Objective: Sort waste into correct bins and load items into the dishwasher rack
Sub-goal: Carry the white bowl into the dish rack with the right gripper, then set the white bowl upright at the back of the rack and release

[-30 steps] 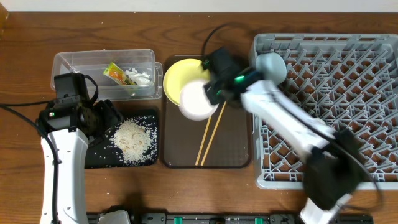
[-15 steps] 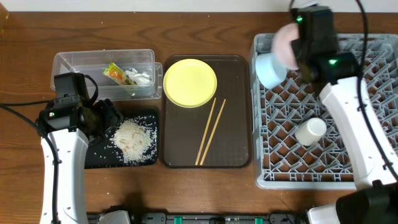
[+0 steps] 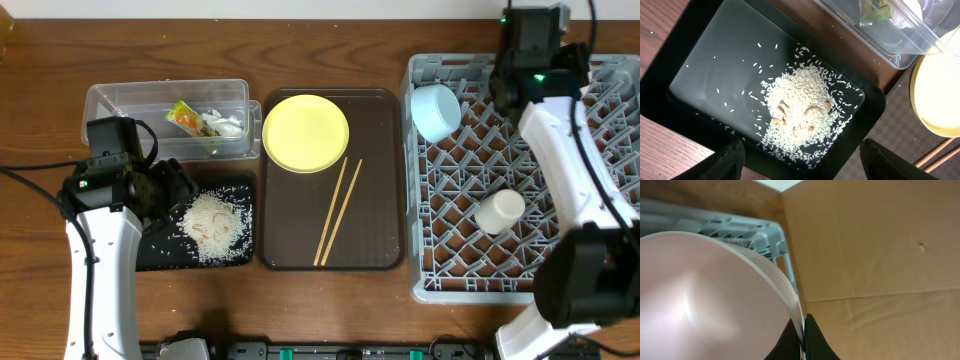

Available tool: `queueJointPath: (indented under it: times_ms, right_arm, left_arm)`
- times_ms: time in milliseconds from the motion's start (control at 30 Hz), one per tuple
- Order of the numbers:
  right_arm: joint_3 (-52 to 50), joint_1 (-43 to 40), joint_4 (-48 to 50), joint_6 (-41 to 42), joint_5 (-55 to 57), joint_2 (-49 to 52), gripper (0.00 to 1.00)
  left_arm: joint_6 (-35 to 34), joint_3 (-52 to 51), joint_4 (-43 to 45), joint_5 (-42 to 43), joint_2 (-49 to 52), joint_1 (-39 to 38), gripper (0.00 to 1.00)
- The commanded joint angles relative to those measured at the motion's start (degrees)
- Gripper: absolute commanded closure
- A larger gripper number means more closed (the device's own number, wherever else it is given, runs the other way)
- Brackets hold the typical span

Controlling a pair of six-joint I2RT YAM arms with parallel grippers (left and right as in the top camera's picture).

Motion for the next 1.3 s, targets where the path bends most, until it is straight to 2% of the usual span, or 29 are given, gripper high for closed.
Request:
queueJointPath:
  times_ms: [0, 500, 700, 967, 1133, 1267]
  right_arm:
    - [-0.09, -0.28, 0.11, 0.24, 2.67, 2.91, 0.99]
    - [-0.09, 6.40, -0.22, 7.02, 0.76, 11.67, 0.99]
    - [-0.09, 9.07, -1.86, 12.61, 0.74, 11.93, 0.99]
    - [-0.09, 7.61, 1.44, 12.11, 4.59, 8.11, 0.99]
    - [-0.09, 6.29, 3.23, 6.08, 5.01, 7.48, 0.99]
    - [-0.15, 5.11, 3.19, 6.19, 5.35, 7.72, 0.99]
  left_arm:
    - [-0.31, 0.35, 0.07, -0.70, -0.11, 0.17, 0.23]
    - [-0.33, 0.35, 0.04, 0.15, -0.11, 0.17, 0.24]
    - [-0.33, 0.35, 0.02, 0.15, -0.11, 0.17, 0.24]
    - [-0.31, 0.35, 0.00, 0.15, -0.11, 0.17, 0.23]
    - [-0.33, 0.35, 0.02, 0.15, -0.11, 0.17, 0.23]
    - [-0.31, 0.35, -0.04, 0.15, -0.11, 0.17, 0.23]
